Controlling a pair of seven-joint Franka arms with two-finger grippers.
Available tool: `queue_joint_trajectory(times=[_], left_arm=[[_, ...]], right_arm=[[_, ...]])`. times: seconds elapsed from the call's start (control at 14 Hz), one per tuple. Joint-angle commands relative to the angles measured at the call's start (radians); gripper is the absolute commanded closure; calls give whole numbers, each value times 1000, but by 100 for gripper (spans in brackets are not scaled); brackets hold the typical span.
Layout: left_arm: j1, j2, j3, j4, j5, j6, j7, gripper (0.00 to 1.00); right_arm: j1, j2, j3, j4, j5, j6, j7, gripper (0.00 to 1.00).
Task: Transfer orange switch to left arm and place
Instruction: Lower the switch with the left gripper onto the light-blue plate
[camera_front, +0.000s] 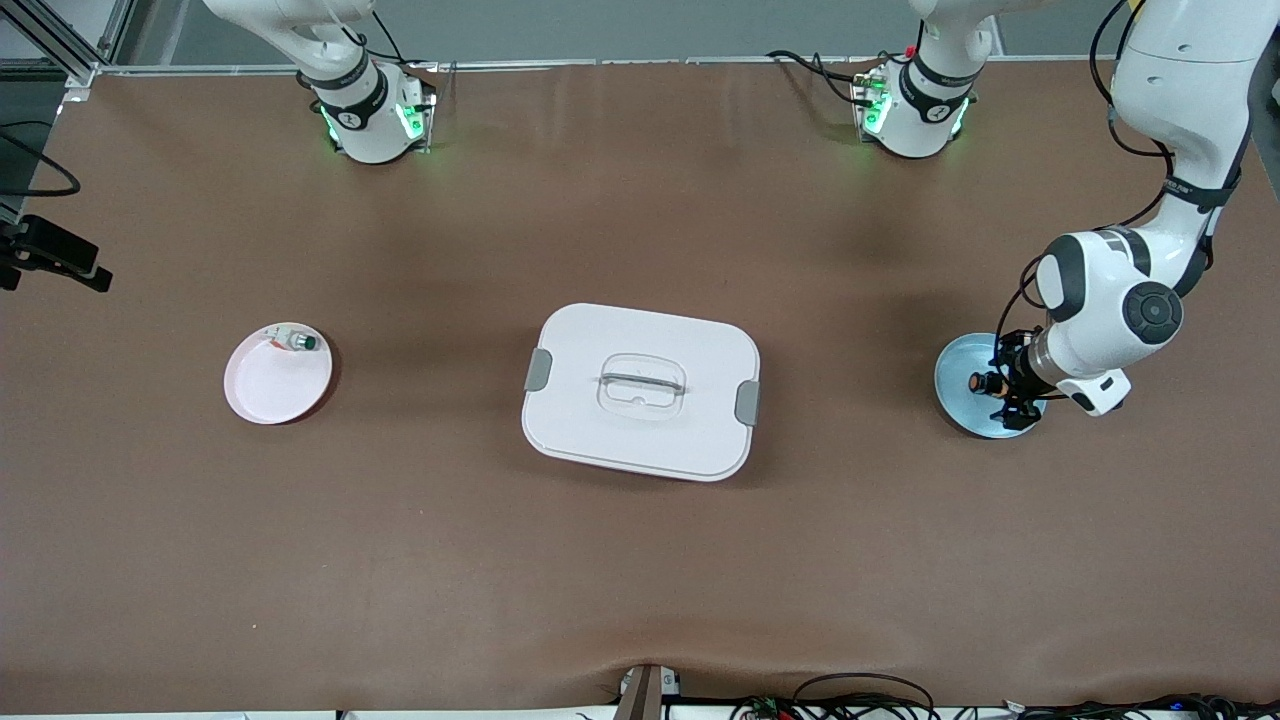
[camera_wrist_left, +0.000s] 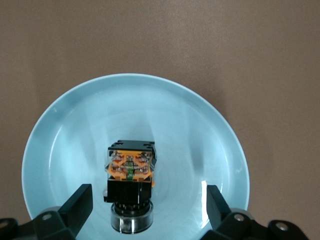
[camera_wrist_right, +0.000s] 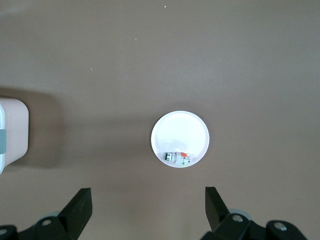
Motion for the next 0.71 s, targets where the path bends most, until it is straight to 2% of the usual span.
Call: queue_joint_trajectory(times=[0.0, 0.29, 0.64], left_arm=[[-45, -22, 16, -8, 18, 3, -14, 0], [-210, -22, 166, -10, 4, 2, -15, 0], [-226, -25, 178, -13, 4, 2, -23, 0]], right_arm=[[-50, -29, 55, -29, 6, 11, -1, 0], [-57, -29, 58, -29, 6, 14, -1, 0], [-62, -29, 63, -31, 6, 14, -1, 0]])
